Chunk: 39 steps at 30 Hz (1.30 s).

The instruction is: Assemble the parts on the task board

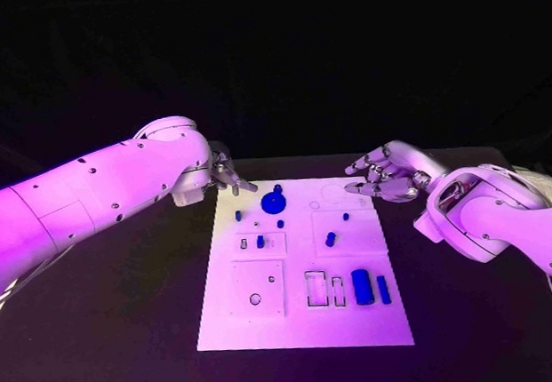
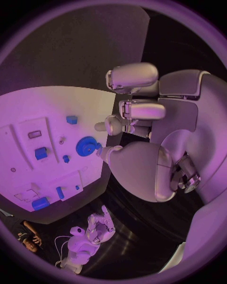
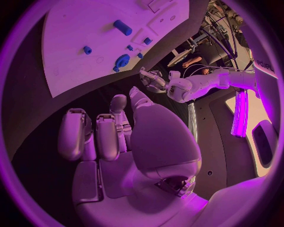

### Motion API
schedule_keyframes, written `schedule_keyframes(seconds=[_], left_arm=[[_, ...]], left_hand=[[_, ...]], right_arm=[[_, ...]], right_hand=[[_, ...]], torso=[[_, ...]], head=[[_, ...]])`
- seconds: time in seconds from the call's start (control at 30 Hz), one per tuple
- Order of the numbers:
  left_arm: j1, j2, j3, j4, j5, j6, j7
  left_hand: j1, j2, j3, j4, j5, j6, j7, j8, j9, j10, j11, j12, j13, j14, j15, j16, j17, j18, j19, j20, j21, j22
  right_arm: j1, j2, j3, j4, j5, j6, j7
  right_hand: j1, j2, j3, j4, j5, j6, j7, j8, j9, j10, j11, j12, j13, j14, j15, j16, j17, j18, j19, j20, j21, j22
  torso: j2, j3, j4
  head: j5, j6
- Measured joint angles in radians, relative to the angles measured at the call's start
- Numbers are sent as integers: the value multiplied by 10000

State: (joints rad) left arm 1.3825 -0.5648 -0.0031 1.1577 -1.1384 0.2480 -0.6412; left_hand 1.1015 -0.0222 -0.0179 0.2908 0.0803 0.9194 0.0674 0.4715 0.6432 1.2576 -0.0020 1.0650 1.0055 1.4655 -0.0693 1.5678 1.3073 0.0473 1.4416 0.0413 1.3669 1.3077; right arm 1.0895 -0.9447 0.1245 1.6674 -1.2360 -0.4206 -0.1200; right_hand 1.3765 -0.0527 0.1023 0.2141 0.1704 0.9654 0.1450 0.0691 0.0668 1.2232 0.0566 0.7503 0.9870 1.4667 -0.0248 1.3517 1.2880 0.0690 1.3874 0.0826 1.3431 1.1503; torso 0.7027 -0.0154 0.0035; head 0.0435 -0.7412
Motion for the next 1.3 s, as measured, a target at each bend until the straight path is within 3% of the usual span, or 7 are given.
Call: schedule_keyframes(seconds=[0.2, 0.57, 1.07, 1.3], left_arm=[[-1, 253, -63, -643, -55, 391, 97], [-124, 573, -179, -1291, -76, 1119, 295], [-264, 653, -217, -1407, -72, 1614, 420], [-280, 644, -219, -1404, -71, 1740, 429]], left_hand=[[23, 24, -136, -1, 0, 84, 34, 0, -36, 0, 0, 0, 23, 0, 0, 0, 0, 0, 0, 0, 0, -1], [23, 24, -290, 14, 0, 239, -52, 66, -45, 37, -36, 154, 134, 0, 0, 0, 7, 1, 0, 0, 0, -1], [64, 145, -372, -15, 0, 310, -53, 155, -44, 72, -72, 269, 215, 0, -1, 0, 6, -1, 37, 36, 40, -1], [351, 433, -371, -15, 0, 346, -90, 205, -44, 109, -108, 269, 214, 0, -1, 0, 5, 0, 37, 36, 40, -2]], right_arm=[[0, 21, 0, -25, 4, 4, 6], [-1, 76, 0, -27, 20, 12, 25], [-2, 104, 0, -67, 45, 21, 59], [-2, 103, 0, -79, 51, 24, 65]], right_hand=[[0, 0, 0, 0, 0, 0, 0, 0, 0, 0, 0, 0, 0, 0, 0, 0, 0, 0, 0, 0, 0, 0], [0, 0, 28, 27, 0, 0, 0, 0, 0, 0, 0, 0, 1, 0, 0, 0, 0, 0, 0, 0, 0, 1], [0, 0, 28, 26, 39, 0, 0, 0, 0, 0, 0, 0, 1, 0, 0, 0, 1, 0, 0, 0, -37, 1], [0, 0, 28, 26, 39, 0, 0, 0, 0, 0, 0, 0, 1, 0, 0, 0, 1, 1, 0, 0, -37, 1]], torso=[[41, -7, -39], [57, -10, -46], [54, -8, -45], [51, -2, -46]], head=[[57, 28], [248, -3], [287, -9], [300, -16]])
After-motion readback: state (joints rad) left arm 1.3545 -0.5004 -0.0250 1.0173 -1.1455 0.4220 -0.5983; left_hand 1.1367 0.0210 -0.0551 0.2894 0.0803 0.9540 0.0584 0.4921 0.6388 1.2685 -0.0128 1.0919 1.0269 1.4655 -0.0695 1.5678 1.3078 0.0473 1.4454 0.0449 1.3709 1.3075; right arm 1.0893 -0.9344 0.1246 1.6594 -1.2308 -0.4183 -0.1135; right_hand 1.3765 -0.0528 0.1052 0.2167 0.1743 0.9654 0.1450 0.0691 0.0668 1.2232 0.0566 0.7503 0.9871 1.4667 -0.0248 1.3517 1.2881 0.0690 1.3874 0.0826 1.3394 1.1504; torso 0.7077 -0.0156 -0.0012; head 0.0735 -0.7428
